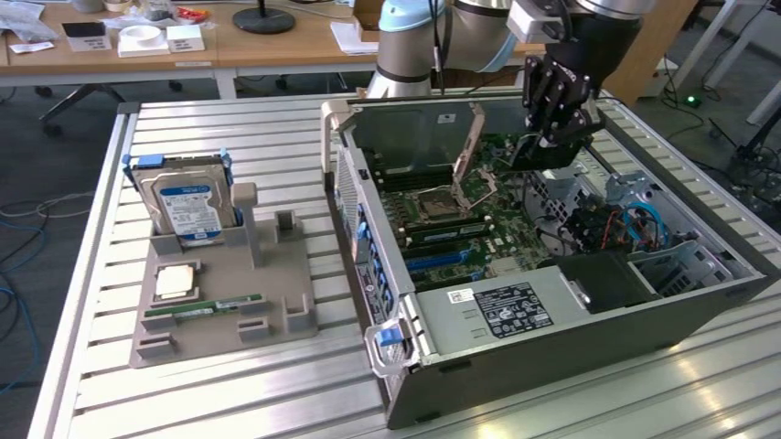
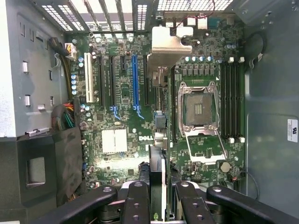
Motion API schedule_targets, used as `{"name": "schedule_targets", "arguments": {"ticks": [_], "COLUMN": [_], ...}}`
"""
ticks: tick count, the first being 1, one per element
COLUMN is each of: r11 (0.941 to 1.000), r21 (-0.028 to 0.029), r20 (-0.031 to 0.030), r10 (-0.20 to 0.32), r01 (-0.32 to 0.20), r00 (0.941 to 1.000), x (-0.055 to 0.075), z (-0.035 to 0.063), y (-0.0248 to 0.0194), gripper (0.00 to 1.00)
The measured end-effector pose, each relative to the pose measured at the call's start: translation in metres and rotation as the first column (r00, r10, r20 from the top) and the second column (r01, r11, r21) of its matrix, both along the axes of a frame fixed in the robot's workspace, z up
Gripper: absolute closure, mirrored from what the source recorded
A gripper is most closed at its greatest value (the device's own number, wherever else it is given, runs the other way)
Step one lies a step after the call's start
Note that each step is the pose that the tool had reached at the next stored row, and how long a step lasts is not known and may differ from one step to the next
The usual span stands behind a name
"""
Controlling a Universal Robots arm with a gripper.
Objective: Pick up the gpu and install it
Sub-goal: 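Insert the gpu into the slot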
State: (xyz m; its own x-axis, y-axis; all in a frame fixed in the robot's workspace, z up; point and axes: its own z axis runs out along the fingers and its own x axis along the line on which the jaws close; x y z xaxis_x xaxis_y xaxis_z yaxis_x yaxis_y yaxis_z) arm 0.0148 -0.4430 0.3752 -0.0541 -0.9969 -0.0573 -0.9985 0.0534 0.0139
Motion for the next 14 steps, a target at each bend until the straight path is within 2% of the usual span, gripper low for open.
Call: {"name": "schedule_targets", "arguments": {"ticks": [5,14], "r11": [1.0000,1.0000], "r21": [0.0000,-0.0001], "r20": [0.0000,-0.0001], "r10": [0.000,0.000], "r01": [0.000,0.000], "r00": [1.0000,1.0000], "x": [0.000,0.000], "z": [-0.0056,-0.0218], "y": [0.0000,0.0000], "gripper": [0.74,0.74]}}
